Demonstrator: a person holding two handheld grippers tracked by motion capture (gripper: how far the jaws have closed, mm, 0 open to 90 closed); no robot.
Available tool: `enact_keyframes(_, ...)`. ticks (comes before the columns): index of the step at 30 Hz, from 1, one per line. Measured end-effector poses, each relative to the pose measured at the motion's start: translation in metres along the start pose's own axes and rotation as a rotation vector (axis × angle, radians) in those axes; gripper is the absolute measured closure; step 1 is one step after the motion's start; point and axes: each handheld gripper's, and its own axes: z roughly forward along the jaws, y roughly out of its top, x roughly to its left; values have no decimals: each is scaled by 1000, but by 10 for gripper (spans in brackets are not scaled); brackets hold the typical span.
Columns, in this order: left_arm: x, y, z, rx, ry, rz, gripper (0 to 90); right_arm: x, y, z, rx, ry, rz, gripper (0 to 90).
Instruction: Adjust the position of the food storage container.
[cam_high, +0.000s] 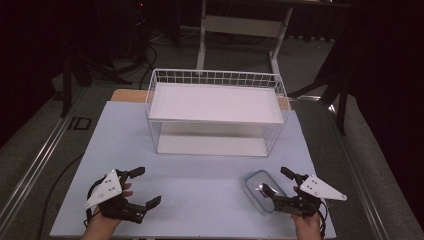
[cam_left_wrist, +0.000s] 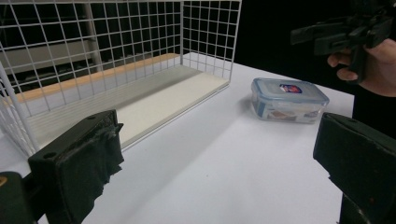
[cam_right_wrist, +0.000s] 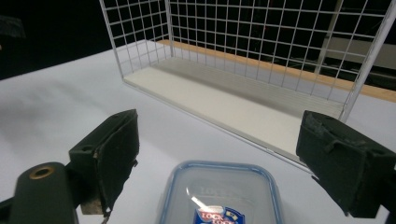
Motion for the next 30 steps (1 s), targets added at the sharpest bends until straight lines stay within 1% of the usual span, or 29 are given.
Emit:
enact_keyframes(4,0,0,0,-7,0,-3,19,1,2,-1,-14,15,18,133)
enact_keyframes(5,0,1,-1,-18,4,-6,19,3,6,-3,-31,33,30,122)
enact_keyframes(7,1,1,-1,-22,7,-10,19,4,11,-5,-23,36,23,122)
enact_keyframes(8,1,0,-1,-24,5,-14,19,4,14,-5,-17,46,20,122)
enact_keyframes(9,1,0,-1,-24,5,-14,19,4,14,-5,-17,46,20,122)
enact_keyframes(10,2,0,-1,-23,6,-14,19,4,17,-7,-20,37,20,123)
enact_keyframes(12,2,0,0,-25,5,-20,19,3,20,-7,3,42,37,125)
enact_keyframes(13,2,0,0,-25,5,-20,19,2,20,-6,24,48,36,127)
enact_keyframes(14,2,-1,0,-24,3,-17,19,1,20,-7,36,69,41,126)
enact_keyframes(15,2,-1,1,-22,2,-17,19,-1,20,-7,38,100,49,128)
enact_keyframes(17,1,-1,2,-24,-2,-19,19,-3,18,-8,50,99,63,151)
enact_keyframes(18,1,-1,2,-24,-4,-21,19,-4,17,-9,69,114,63,167)
enact_keyframes(19,1,-1,2,-24,-4,-21,19,-5,16,-9,92,105,51,214)
enact_keyframes(20,1,-1,3,-19,-4,-16,19,-6,15,-10,116,91,27,281)
enact_keyframes(21,1,-1,3,-19,-4,-16,19,-6,15,-10,116,91,27,281)
enact_keyframes(22,0,-1,4,-18,-6,-13,19,-8,11,-13,163,70,-13,336)
enact_keyframes(23,0,-1,5,-15,-6,-10,19,-11,9,-14,177,70,-8,383)
enact_keyframes(24,-1,-1,5,-15,-9,-7,19,-14,6,-16,189,83,6,411)
enact_keyframes(25,-1,-1,5,-15,-9,-7,19,-16,4,-18,194,86,17,454)
enact_keyframes(26,-1,-1,6,-12,-13,-5,19,-18,1,-21,201,90,20,522)
enact_keyframes(28,-1,-1,6,-8,-15,-7,19,-21,-4,-26,241,94,3,576)
enact_keyframes(29,-1,-1,7,-10,-16,-10,19,-22,-7,-28,252,96,-1,637)
enact_keyframes(30,-1,-1,7,-11,-16,-10,19,-23,-10,-31,266,101,-7,654)
